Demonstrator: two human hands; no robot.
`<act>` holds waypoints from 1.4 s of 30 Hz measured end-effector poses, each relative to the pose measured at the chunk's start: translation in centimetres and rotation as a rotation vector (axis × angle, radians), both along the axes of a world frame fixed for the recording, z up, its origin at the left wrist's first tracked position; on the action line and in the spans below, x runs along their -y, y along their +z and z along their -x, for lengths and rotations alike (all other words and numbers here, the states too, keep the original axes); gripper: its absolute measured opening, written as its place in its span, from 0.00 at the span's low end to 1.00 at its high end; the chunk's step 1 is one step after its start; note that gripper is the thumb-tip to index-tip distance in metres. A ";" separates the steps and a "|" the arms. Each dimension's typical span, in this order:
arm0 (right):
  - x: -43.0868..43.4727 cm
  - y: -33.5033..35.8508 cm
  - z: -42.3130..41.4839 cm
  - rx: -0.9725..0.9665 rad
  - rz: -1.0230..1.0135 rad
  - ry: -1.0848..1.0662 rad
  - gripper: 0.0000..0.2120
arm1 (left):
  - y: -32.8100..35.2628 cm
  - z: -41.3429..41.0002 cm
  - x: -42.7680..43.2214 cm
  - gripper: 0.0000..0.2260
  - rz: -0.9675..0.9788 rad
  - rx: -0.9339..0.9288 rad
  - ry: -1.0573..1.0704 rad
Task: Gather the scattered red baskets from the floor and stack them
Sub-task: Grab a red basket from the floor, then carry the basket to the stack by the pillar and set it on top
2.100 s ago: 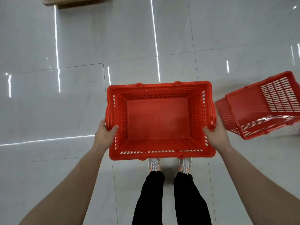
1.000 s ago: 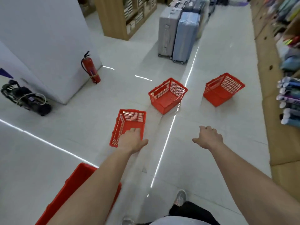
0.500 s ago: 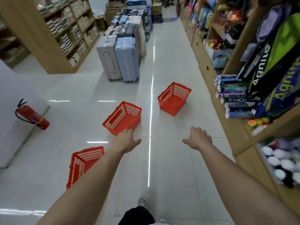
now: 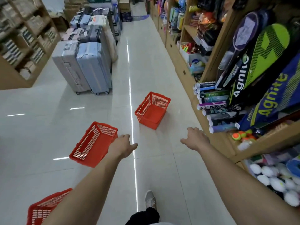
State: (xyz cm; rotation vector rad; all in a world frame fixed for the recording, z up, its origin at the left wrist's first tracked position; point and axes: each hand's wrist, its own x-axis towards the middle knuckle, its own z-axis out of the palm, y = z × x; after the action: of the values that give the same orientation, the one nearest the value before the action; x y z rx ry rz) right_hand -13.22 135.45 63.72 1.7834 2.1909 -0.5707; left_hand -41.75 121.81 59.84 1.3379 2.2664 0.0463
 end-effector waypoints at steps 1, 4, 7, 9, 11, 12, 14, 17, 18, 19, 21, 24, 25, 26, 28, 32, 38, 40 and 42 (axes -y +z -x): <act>-2.0 0.1 0.8 -0.002 -0.003 -0.004 0.33 | 0.0 1.0 -2.1 0.33 0.004 0.005 0.002; -7.5 0.3 2.9 -0.009 -0.014 -0.008 0.32 | 0.1 3.4 -8.3 0.33 0.003 0.001 0.005; -12.4 -0.3 4.3 -0.002 -0.001 0.001 0.32 | -0.1 4.7 -13.7 0.33 0.017 0.004 -0.002; -15.9 -1.1 5.0 0.012 0.015 0.002 0.32 | -0.6 5.4 -17.1 0.33 0.032 0.002 -0.004; -19.8 -2.4 5.6 0.026 0.045 -0.003 0.32 | -1.5 6.1 -20.6 0.33 0.051 0.005 -0.002; -21.8 -3.1 5.9 0.035 0.059 -0.003 0.32 | -2.1 6.5 -22.4 0.33 0.064 0.003 0.004; -26.2 -4.5 6.6 0.056 0.084 0.005 0.32 | -3.1 7.3 -25.9 0.33 0.090 0.000 0.031; -33.1 -6.3 7.8 0.065 0.115 0.031 0.32 | -4.5 8.3 -31.0 0.33 0.115 0.005 0.083; -35.4 -6.7 8.3 0.067 0.127 0.044 0.31 | -4.6 8.5 -32.6 0.33 0.122 0.011 0.109; -37.8 -6.8 8.9 0.067 0.143 0.058 0.30 | -4.8 8.8 -34.2 0.33 0.132 0.025 0.138; -42.2 -7.2 10.1 0.071 0.160 0.097 0.28 | -5.0 9.1 -37.0 0.33 0.151 0.047 0.195; -48.4 -7.7 12.3 0.093 0.159 0.165 0.27 | -5.6 10.1 -41.1 0.33 0.140 0.070 0.267; -50.3 -7.8 13.1 0.098 0.164 0.182 0.27 | -5.9 10.4 -42.2 0.33 0.136 0.081 0.284; -51.8 -8.0 14.0 0.104 0.171 0.197 0.27 | -6.1 10.6 -43.1 0.33 0.136 0.088 0.301; -54.7 -8.7 15.9 0.118 0.195 0.240 0.27 | -7.2 11.3 -44.8 0.32 0.145 0.097 0.339; -60.1 -10.6 20.6 0.169 0.212 0.350 0.30 | -10.3 13.4 -48.4 0.32 0.188 0.148 0.414; -67.9 -14.6 27.3 0.233 0.234 0.421 0.33 | -17.0 17.0 -53.6 0.32 0.291 0.251 0.469; -70.5 -16.9 29.4 0.265 0.239 0.467 0.33 | -19.5 18.1 -55.1 0.31 0.317 0.273 0.500; -73.2 -19.9 31.3 0.305 0.240 0.529 0.32 | -22.2 18.9 -56.3 0.31 0.319 0.299 0.555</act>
State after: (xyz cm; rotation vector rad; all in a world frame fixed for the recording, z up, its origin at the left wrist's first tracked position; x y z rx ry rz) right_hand -44.54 208.65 43.80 1.0297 2.1427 -0.3849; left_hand -60.68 178.12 37.61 0.4817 2.1981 0.0663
